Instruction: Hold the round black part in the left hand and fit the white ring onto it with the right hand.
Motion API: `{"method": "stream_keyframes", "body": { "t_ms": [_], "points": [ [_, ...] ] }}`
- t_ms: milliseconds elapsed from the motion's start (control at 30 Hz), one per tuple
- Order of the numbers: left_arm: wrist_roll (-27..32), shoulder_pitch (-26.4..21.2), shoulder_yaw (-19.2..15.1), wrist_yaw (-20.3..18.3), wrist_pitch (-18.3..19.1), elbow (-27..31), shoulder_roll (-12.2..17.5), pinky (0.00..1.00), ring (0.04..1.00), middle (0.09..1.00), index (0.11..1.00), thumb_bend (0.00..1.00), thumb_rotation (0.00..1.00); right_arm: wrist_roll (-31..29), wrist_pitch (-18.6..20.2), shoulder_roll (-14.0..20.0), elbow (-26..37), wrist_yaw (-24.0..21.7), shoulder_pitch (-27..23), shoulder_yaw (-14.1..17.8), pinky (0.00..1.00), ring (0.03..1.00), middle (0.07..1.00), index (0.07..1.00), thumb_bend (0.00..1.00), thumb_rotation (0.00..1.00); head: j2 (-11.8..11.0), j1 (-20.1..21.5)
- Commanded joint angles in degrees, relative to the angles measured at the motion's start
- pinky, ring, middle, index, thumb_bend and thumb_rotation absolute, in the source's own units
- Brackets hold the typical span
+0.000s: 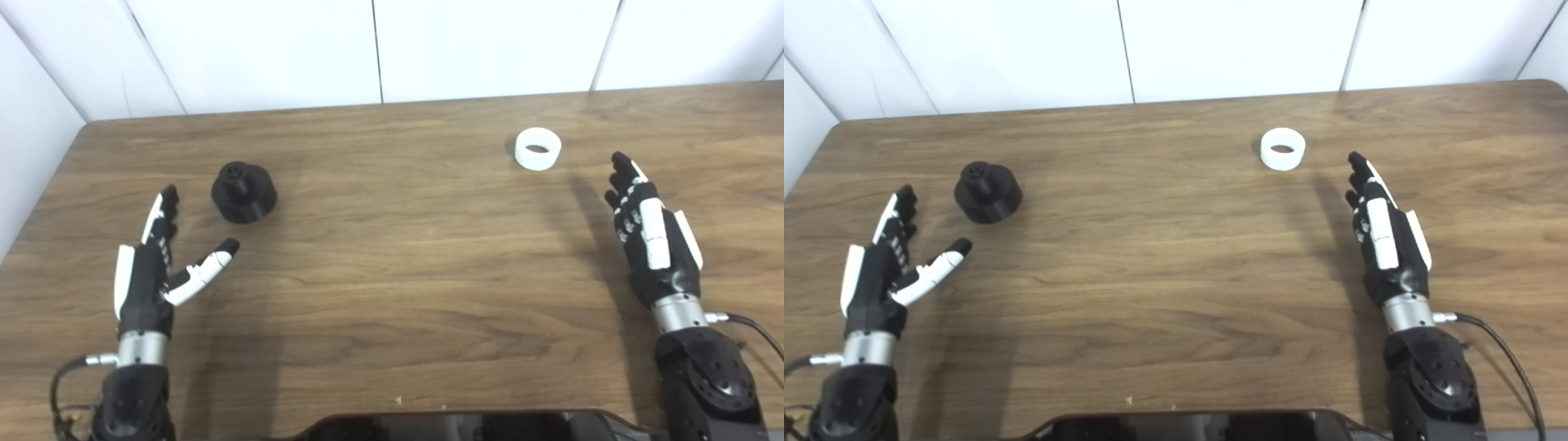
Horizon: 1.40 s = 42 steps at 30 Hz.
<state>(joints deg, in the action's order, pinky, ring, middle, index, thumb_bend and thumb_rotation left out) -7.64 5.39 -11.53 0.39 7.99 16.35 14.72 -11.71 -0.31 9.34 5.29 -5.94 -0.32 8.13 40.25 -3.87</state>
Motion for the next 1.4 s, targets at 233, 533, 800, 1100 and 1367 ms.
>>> {"method": "stream_keyframes", "body": {
  "t_ms": [233,533,800,1100,1367],
  "points": [
    [-9.69,-5.69,1.17,-2.56,8.69,1.92,9.52,0.97,0.990,0.984,0.952,0.94,0.31,0.22,-2.53,0.32,-0.80,-0.56,-0.78,-0.22,1.00,1.000,0.985,0.936,0.58,0.93,-0.42,-0.59],
    [-14.30,-10.57,4.84,-4.51,6.75,-6.17,15.81,1.00,1.000,0.984,0.926,0.93,0.31,0.75,-2.37,0.46,-0.47,-0.41,-0.69,-0.20,1.00,1.000,0.981,0.937,0.58,0.94,-0.63,-0.46],
    [-16.13,-13.62,7.16,-6.21,6.16,-12.60,18.40,0.97,1.000,0.962,0.884,0.94,0.32,0.54,-2.35,0.65,0.16,-0.44,-0.20,0.11,1.00,0.999,0.976,0.932,0.59,0.93,-0.52,-0.23],
    [-17.08,-16.39,9.66,-8.64,6.69,-16.95,20.11,0.96,1.000,0.957,0.881,0.92,0.31,0.50,-1.97,0.94,0.47,-0.56,0.13,0.29,1.00,0.994,0.970,0.933,0.61,0.93,-0.51,-0.06],
    [-17.74,-18.54,10.73,-10.41,8.65,-18.07,19.88,0.96,1.000,0.964,0.881,0.91,0.31,0.73,-1.96,1.04,0.66,-0.55,0.24,0.06,1.00,0.999,0.975,0.938,0.59,0.94,-0.61,-0.02]
  ]
}}
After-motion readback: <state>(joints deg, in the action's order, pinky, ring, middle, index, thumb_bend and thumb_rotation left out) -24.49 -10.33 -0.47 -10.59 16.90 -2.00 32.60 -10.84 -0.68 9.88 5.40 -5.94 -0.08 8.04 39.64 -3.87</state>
